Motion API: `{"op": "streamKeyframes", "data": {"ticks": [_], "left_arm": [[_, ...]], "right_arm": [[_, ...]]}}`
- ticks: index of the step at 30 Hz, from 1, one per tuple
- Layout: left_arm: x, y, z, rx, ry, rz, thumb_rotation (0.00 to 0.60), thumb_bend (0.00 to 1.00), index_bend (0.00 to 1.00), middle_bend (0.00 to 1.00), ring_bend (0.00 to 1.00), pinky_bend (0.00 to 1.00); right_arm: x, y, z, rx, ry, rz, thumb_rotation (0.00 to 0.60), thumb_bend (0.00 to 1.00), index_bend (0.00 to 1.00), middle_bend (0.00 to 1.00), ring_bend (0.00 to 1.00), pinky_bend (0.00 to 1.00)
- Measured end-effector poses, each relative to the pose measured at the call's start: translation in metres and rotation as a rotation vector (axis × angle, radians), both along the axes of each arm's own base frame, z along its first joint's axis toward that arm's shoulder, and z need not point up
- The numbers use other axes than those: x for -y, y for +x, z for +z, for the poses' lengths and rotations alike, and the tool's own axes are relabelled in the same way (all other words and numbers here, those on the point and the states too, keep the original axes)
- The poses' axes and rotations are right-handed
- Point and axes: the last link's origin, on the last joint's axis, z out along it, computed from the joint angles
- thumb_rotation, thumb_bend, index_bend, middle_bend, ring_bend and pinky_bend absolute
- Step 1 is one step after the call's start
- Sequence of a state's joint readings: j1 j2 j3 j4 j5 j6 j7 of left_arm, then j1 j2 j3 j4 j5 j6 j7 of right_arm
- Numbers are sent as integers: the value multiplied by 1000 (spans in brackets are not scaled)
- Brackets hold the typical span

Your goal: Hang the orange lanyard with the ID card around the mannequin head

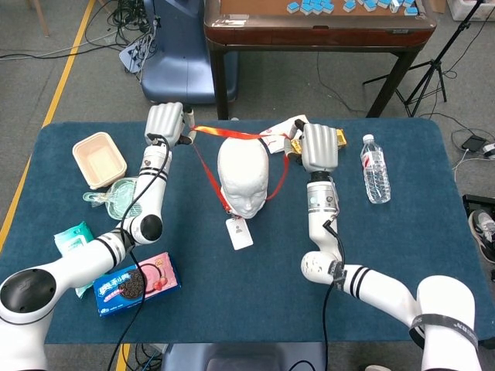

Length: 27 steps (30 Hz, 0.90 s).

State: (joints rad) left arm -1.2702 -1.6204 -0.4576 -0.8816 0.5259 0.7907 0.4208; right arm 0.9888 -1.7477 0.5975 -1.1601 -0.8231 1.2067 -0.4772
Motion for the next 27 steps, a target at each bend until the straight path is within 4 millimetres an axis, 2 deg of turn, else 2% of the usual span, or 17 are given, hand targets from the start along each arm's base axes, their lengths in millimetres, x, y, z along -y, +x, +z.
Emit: {"op": "streamKeyframes", "data": {"ticks": [3, 5, 7, 9, 11, 15, 22, 27], "left_arm": [[-2, -2, -2, -4, -14, 16, 600, 184, 146, 457, 484, 789], [-3, -3, -2, -10, -15, 27, 600, 150, 49, 315, 371, 730], [-5, -4, -2, -15, -14, 40, 600, 130, 7, 209, 287, 656], [-6, -4, -2, -17, -15, 50, 587, 115, 0, 103, 197, 566], [-6, -5, -2, -18, -12, 55, 555, 113, 0, 41, 137, 493], [-7, -8, 2, -7, -4, 61, 526, 112, 0, 0, 62, 402], [-4, -18, 16, 25, 0, 62, 533, 113, 0, 0, 65, 391], [8, -29, 26, 51, -11, 44, 552, 113, 0, 0, 76, 391]], "right_arm": [[1, 0, 2, 5, 16, -15, 600, 232, 192, 1000, 1000, 1000], [0, 0, 3, 5, 28, -25, 600, 129, 118, 1000, 1000, 1000], [0, 1, 3, 7, 41, -32, 600, 29, 58, 1000, 1000, 1000], [-1, 3, 4, 6, 51, -32, 600, 1, 42, 1000, 1000, 1000], [-3, 5, 4, 5, 56, -26, 600, 0, 33, 1000, 1000, 1000], [-5, 7, 6, 9, 66, -12, 600, 0, 19, 1000, 1000, 1000], [-17, 10, 12, 22, 80, 43, 600, 0, 20, 972, 1000, 1000], [-35, 6, 22, 22, 91, 106, 600, 1, 20, 948, 1000, 1000]]}}
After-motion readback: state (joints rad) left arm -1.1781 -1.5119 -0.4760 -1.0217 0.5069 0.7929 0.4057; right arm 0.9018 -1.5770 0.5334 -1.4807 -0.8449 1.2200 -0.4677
